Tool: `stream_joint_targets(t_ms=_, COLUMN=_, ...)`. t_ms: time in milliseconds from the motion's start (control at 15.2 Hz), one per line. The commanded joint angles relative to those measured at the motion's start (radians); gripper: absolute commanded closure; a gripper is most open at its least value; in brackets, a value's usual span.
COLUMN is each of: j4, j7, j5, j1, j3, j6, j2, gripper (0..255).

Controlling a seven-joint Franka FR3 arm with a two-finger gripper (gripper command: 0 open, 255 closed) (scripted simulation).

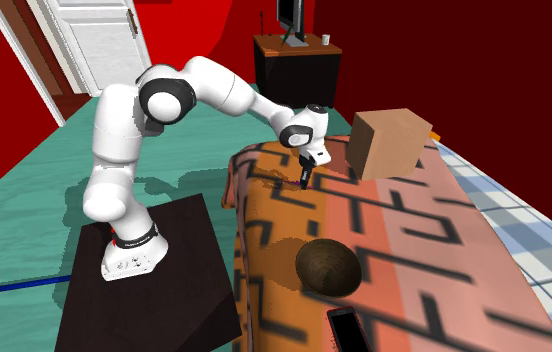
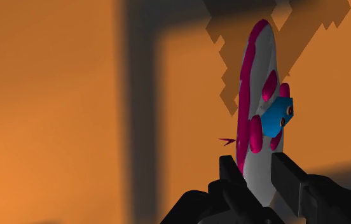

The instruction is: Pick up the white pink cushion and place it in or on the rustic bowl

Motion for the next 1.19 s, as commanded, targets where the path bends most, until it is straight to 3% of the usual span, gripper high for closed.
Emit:
stream_joint_targets(t_ms=0, j4=-0.002, j7=-0.001, j5=0.000, j1=0.000, j3=0.001, j6=0.000, j2=0.007, gripper=255)
stream_joint_targets(t_ms=198, j4=-0.005, j7=0.002, j5=0.000, j1=0.002, j3=0.001, j6=0.001, j2=0.006, gripper=255)
stream_joint_targets(t_ms=1122, j4=0.059, j7=0.014, j5=-0.007, j1=0.002, j3=-0.002, j6=-0.152, j2=-0.084, gripper=255)
